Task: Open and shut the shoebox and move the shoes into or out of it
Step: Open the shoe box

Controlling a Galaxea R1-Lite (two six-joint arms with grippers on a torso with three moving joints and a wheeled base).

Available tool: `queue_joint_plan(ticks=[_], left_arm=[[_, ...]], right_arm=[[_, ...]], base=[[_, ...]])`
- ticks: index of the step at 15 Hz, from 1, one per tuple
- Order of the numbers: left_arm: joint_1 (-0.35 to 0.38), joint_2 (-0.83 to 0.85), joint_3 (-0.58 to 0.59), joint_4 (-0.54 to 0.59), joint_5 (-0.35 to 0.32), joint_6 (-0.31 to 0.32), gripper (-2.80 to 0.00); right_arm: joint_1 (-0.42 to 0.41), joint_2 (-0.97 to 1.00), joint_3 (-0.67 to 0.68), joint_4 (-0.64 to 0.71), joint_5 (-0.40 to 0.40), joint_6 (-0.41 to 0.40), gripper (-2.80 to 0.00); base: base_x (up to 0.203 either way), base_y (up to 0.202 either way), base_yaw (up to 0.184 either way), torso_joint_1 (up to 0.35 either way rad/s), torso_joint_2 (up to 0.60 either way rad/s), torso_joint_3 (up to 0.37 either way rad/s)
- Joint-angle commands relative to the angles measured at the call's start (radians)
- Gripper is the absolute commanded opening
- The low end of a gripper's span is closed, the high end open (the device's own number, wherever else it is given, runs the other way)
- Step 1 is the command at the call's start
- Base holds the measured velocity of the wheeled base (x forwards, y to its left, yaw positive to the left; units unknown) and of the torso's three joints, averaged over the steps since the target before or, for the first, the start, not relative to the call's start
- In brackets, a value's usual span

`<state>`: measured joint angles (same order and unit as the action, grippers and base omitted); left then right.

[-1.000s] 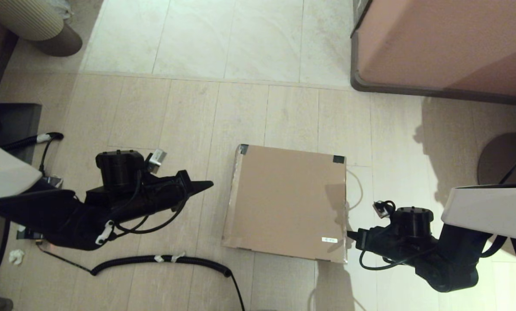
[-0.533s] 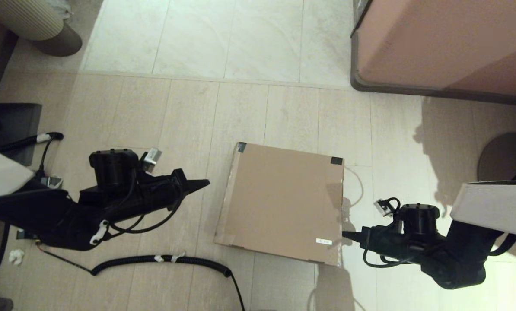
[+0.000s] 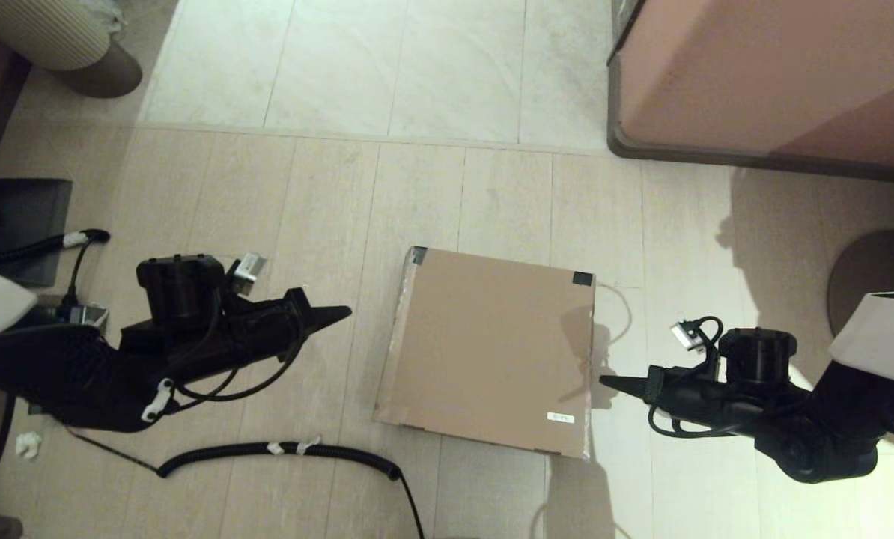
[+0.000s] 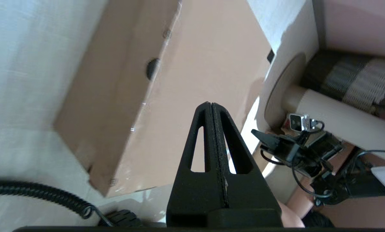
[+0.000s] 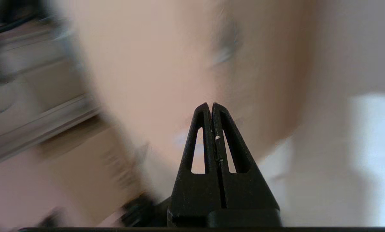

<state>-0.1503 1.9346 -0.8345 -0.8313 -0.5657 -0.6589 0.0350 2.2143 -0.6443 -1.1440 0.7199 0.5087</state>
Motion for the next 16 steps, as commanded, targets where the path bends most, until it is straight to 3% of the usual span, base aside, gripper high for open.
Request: queue_joint_plan(ticks=[1, 3, 7, 16], left_arm=[[0.014, -0.023, 0.012, -0.006, -0.003, -0.004, -2.8], [0.015, -0.026, 0.006, -0.009, -0.003, -0.002, -2.8], [0.015, -0.032, -0.009, -0.012, -0.004, -0.004, -2.8], [0.049, -0.143, 0.004, -0.008, -0.006, -0.004, -2.8]], right_arm=[[-0.01, 0.032, -0.018, -0.007, -0.103, -0.037, -2.8], [-0.017, 0.097, -0.063, -0.006, -0.214, -0.134, -2.8], [0.006, 0.17, -0.157, 0.032, -0.286, -0.152, -2.8], [0.099, 0.212, -0.207, 0.03, -0.275, -0.122, -2.8]], base=[[0.0, 0.0, 0.0, 0.0, 0.0, 0.0], [0.0, 0.0, 0.0, 0.0, 0.0, 0.0], [0.0, 0.0, 0.0, 0.0, 0.0, 0.0], [0.0, 0.0, 0.0, 0.0, 0.0, 0.0]])
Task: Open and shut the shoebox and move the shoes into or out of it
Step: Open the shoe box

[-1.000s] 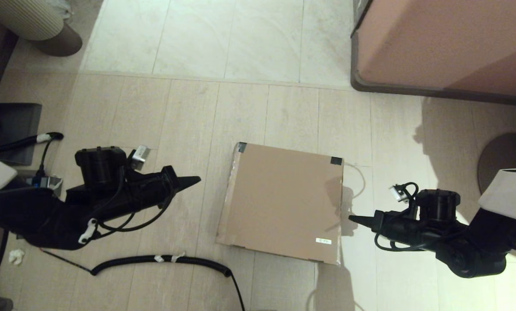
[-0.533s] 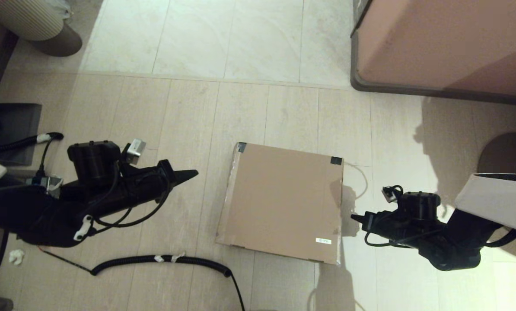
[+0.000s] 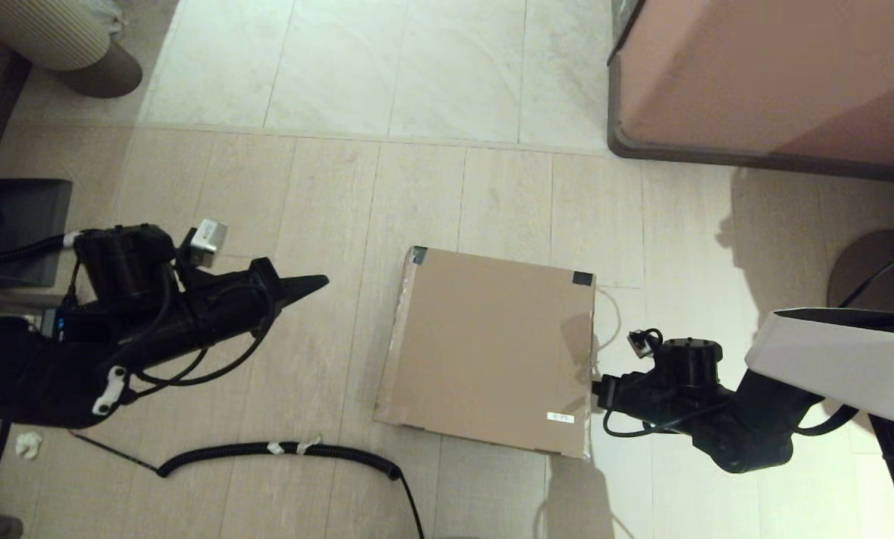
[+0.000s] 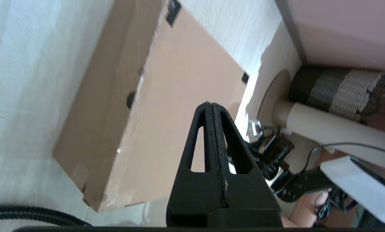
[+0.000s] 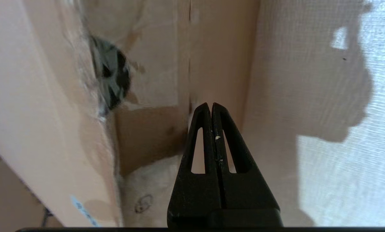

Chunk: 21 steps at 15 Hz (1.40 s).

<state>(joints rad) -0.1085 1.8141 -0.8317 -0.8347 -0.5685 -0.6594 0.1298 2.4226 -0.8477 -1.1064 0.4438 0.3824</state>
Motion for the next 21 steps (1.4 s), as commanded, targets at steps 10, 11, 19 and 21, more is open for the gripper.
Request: queue_joint_plan(ticks=[10, 11, 19, 21], left_arm=[[0.038, -0.029, 0.002, -0.003, -0.008, -0.005, -2.8], [0.038, -0.021, 0.002, -0.003, -0.009, -0.005, -2.8], [0.039, 0.025, -0.003, -0.005, -0.01, -0.022, -2.8], [0.038, 0.046, -0.005, -0.003, -0.01, -0.039, -2.8]], right_arm=[[-0.041, -0.15, 0.039, -0.007, 0.317, 0.297, -2.8], [-0.042, -0.17, 0.044, -0.007, 0.317, 0.311, -2.8], [-0.055, -0.331, -0.003, -0.006, 0.406, 0.56, -2.8], [-0.055, -0.346, -0.056, -0.006, 0.406, 0.621, -2.8]], base=[[0.0, 0.0, 0.0, 0.0, 0.0, 0.0], [0.0, 0.0, 0.0, 0.0, 0.0, 0.0], [0.0, 0.0, 0.0, 0.0, 0.0, 0.0], [0.0, 0.0, 0.0, 0.0, 0.0, 0.0]])
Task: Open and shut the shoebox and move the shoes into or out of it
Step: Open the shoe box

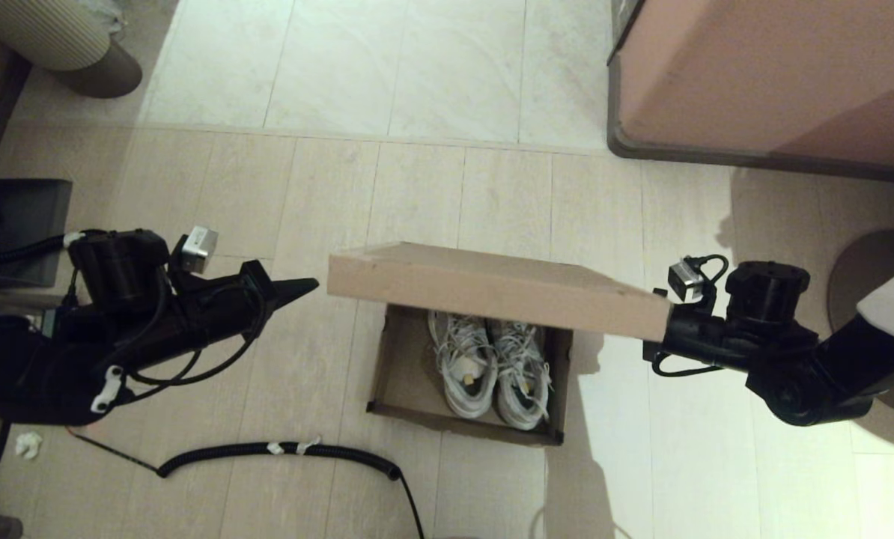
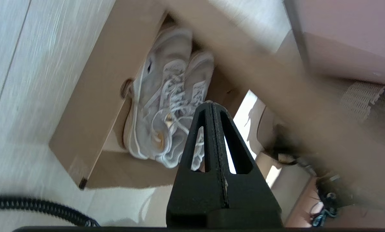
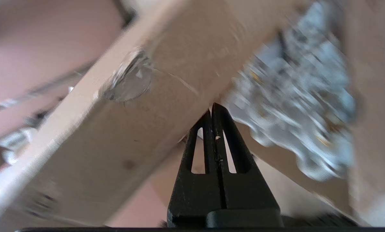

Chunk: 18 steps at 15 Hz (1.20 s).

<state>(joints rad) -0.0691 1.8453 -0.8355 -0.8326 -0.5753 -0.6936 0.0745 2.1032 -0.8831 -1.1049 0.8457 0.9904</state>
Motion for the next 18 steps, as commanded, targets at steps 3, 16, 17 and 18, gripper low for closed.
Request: queue_joint_plan(ticks=[3, 16, 17, 18], left_arm=[[-0.01, 0.016, 0.006, -0.003, -0.003, -0.057, -2.8], [-0.049, 0.106, -0.105, 0.116, 0.097, 0.069, -2.8], [-0.039, 0.135, -0.116, 0.125, 0.113, 0.098, -2.8], [-0.028, 0.168, -0.121, 0.136, 0.147, 0.136, -2.8]], right_arm=[[-0.007, -0.03, -0.121, -0.009, -0.001, 0.123, -2.8], [0.091, 0.22, -0.469, 0.258, -0.564, -0.425, -2.8], [0.124, 0.226, -0.494, 0.319, -0.612, -0.468, -2.8], [0.14, 0.205, -0.494, 0.371, -0.621, -0.477, -2.8]], base=[[0.0, 0.0, 0.0, 0.0, 0.0, 0.0], [0.0, 0.0, 0.0, 0.0, 0.0, 0.0], [0.0, 0.0, 0.0, 0.0, 0.0, 0.0], [0.0, 0.0, 0.0, 0.0, 0.0, 0.0]])
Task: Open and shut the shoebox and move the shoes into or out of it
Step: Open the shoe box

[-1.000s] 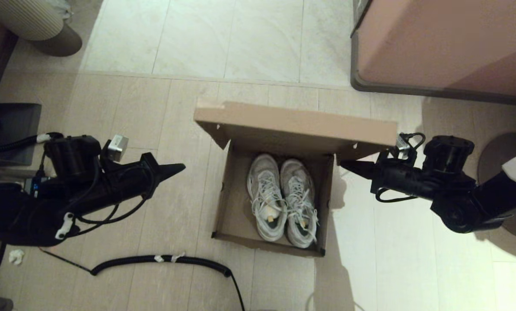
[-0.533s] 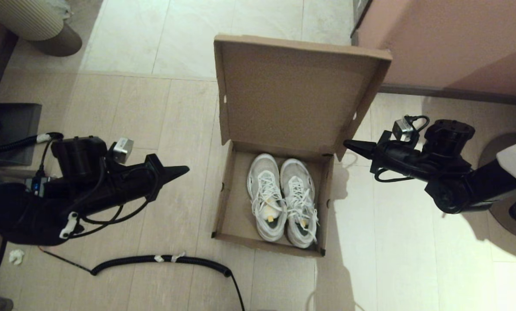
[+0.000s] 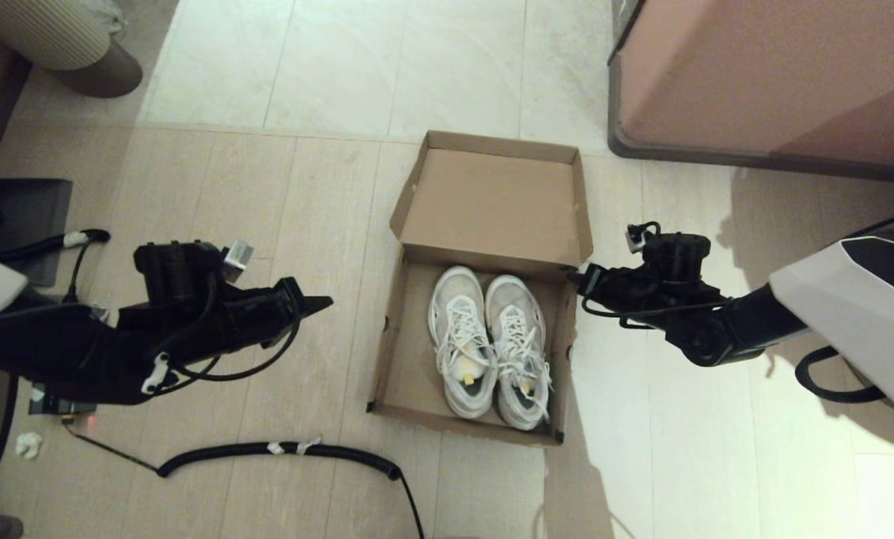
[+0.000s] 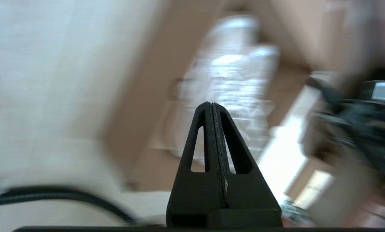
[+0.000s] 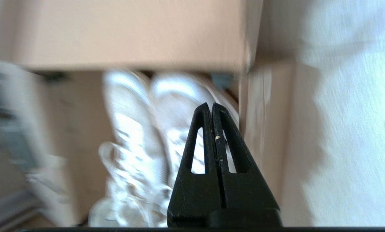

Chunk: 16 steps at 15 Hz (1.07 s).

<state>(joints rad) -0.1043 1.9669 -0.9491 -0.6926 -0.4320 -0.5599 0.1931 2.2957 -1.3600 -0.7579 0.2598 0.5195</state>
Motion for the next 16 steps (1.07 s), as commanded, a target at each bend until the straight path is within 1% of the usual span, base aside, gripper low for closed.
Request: queue_joint_plan(ticks=[1, 2, 4, 5, 8, 11, 14, 16], left_arm=[[0.014, 0.08, -0.008, 0.002, 0.037, 0.033, -2.8], [0.019, 0.107, -0.007, 0.0, 0.055, 0.046, -2.8], [0.02, 0.11, -0.009, -0.003, 0.059, 0.049, -2.8], [0.02, 0.111, -0.01, -0.003, 0.058, 0.048, -2.8], [0.018, 0.112, -0.011, -0.004, 0.056, 0.048, -2.8], [0.014, 0.102, -0.012, -0.005, 0.056, 0.048, -2.8], [0.011, 0.099, -0.017, -0.005, 0.058, 0.048, -2.8], [0.009, 0.091, -0.017, -0.005, 0.058, 0.046, -2.8]], right_arm=[[0.033, -0.005, -0.017, 0.099, -0.04, -0.018, -2.8], [0.041, -0.019, -0.017, 0.164, -0.051, -0.061, -2.8], [0.046, -0.032, -0.008, 0.224, -0.14, -0.154, -2.8], [0.046, -0.051, 0.011, 0.246, -0.17, -0.188, -2.8], [0.067, -0.102, 0.072, 0.285, -0.175, -0.207, -2.8], [0.091, -0.123, 0.139, 0.287, -0.174, -0.215, -2.8], [0.147, -0.194, 0.288, 0.283, -0.162, -0.212, -2.8], [0.177, -0.211, 0.362, 0.277, -0.16, -0.215, -2.8]], base=[[0.0, 0.0, 0.0, 0.0, 0.0, 0.0], [0.0, 0.0, 0.0, 0.0, 0.0, 0.0], [0.0, 0.0, 0.0, 0.0, 0.0, 0.0], [0.0, 0.0, 0.0, 0.0, 0.0, 0.0], [0.0, 0.0, 0.0, 0.0, 0.0, 0.0], [0.0, 0.0, 0.0, 0.0, 0.0, 0.0], [0.0, 0.0, 0.0, 0.0, 0.0, 0.0], [0.0, 0.0, 0.0, 0.0, 0.0, 0.0]])
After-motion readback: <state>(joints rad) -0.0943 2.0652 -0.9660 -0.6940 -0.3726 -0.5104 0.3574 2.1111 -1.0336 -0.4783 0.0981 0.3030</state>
